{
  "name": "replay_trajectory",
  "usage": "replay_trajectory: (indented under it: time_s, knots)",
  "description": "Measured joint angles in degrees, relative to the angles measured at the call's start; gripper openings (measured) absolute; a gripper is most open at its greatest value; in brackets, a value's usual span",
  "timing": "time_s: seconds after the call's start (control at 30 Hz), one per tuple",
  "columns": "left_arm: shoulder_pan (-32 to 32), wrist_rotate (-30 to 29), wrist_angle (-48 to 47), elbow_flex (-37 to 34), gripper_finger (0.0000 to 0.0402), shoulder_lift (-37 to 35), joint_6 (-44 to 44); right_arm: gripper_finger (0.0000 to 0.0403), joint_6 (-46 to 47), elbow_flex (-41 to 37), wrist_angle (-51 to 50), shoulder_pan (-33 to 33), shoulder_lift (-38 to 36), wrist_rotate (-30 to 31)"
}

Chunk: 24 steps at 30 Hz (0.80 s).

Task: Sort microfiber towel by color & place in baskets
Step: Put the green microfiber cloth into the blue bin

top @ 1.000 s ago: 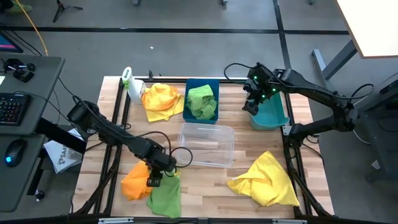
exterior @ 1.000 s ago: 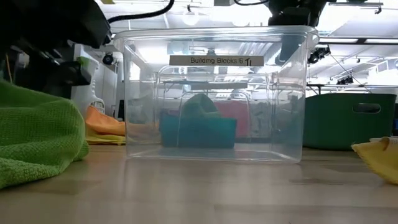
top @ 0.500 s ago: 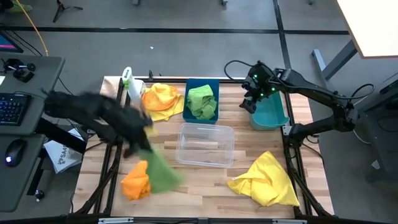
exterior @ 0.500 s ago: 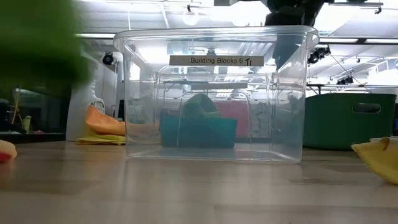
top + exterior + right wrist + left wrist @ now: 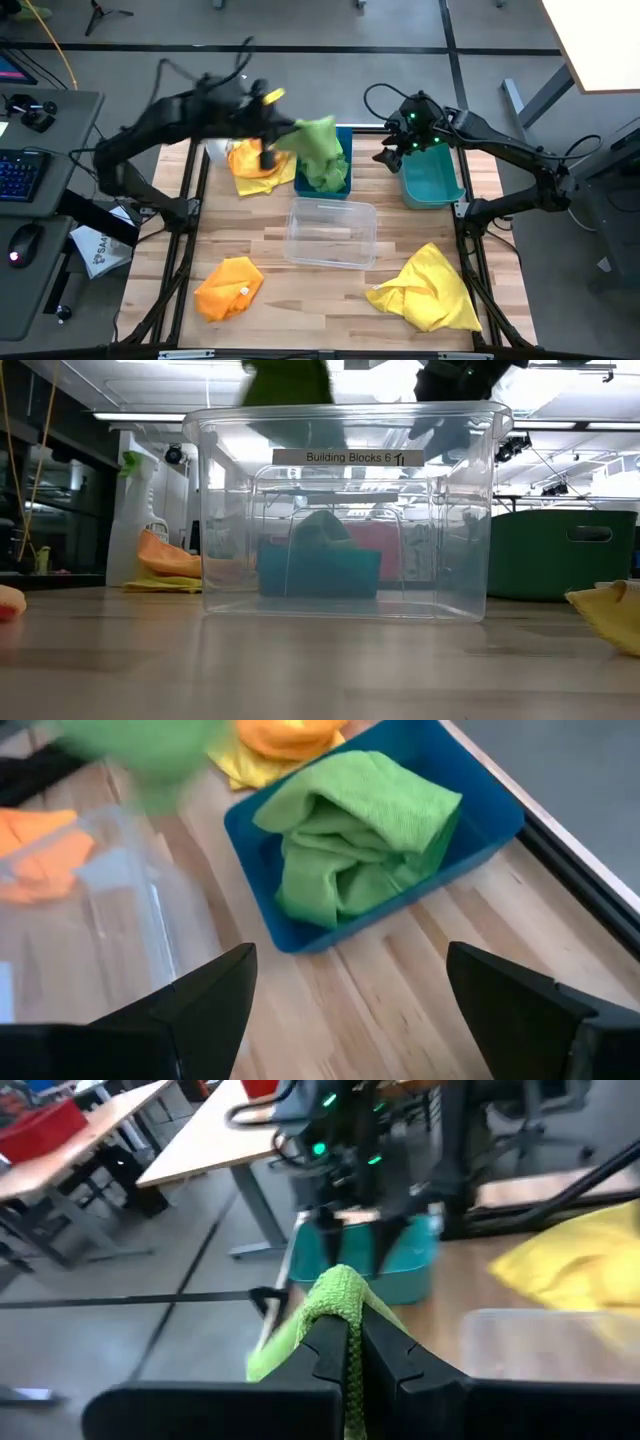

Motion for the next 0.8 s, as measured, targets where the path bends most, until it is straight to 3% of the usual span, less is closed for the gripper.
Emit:
replay_trajectory:
  time_s: [0.13,0.27,0.53,0.63,0.8]
  knots:
    - [5.8,2.4,-1.5,-0.1,0.0,6.1,4.1,0.0321,1.6,1.5,0.4,0.0,0.0,0.0]
    - [8.7,9.3,-0.4,0.0,0.0,11.4,4.5,0.0321,1.6,2.0,1.0,0.0,-1.2,1.1]
    - [10.3,7.1,-9.8,-0.2,0.0,21.0,5.3,0.0321,3.1,2.0,0.7,0.0,-4.5,5.2]
    - [10.4,2.3,-13.4,0.0,0.0,21.3,5.0,0.0321,3.7,2.0,0.6,0.0,-5.5,6.1]
    - [11.5,-14.2,-13.4,0.0,0.0,20.7,1.3,0.0321,3.9,2.0,0.6,0.0,-6.7,8.4]
